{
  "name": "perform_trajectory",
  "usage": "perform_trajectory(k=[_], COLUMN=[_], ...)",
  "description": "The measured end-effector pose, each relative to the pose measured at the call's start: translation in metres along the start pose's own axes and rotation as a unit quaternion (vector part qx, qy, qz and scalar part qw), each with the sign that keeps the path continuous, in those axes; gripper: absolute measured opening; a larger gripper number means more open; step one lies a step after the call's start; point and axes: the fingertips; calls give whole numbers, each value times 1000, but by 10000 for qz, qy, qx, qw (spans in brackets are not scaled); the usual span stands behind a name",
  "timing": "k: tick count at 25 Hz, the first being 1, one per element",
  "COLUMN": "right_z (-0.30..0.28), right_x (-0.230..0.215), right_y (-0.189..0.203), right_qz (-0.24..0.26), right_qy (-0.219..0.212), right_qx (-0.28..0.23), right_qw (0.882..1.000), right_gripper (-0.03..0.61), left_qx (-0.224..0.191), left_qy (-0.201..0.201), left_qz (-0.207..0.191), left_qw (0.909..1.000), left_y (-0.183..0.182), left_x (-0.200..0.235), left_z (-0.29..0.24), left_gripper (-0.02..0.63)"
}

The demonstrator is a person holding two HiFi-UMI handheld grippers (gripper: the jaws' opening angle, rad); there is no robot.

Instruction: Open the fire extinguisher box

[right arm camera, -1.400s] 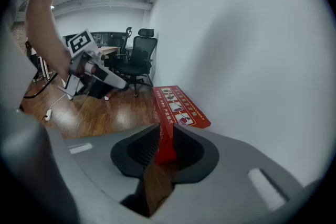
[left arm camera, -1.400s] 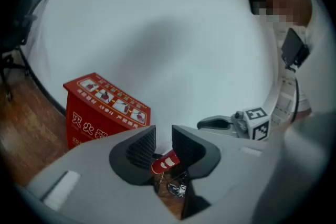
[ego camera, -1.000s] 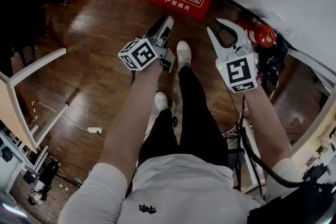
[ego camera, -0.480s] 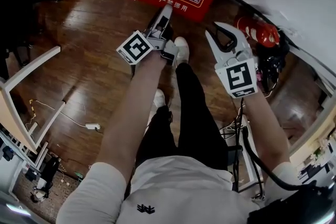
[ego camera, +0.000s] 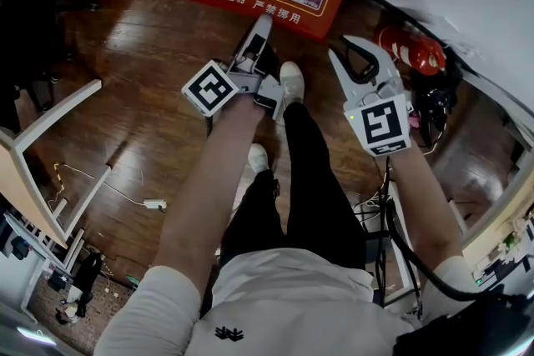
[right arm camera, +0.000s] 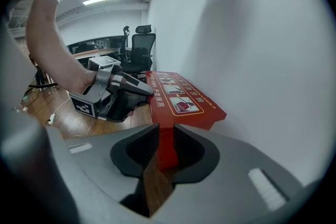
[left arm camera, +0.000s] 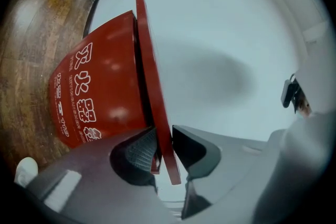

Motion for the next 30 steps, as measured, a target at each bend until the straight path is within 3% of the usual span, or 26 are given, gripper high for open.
perform_trajectory(k=[13,19,30], right_z=[11,24,54], right_x=[-19,-10,-47], right_y=[-14,-4,-11], right_qz=[35,-105,-362], right_qy=[265,237,505], right_qx=[-173,-212,-375], right_qw=[9995,9994,9974], right_gripper=[117,115,110], left_qx=[254,207,51], left_qy=[536,928,1271], left_qz=[-422,-457,-428], left_qw=[9973,9944,9910], left_y=[-12,-17,-40], left_x=[-77,-107,-162], left_z=[1,-5,-56], left_gripper=[94,81,54])
Point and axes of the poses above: the fingertips, and each gripper's own axes: z backward along the fingers, x to its left, y out of its underside, and after that the axes turned 5 degrees about -y, right-handed
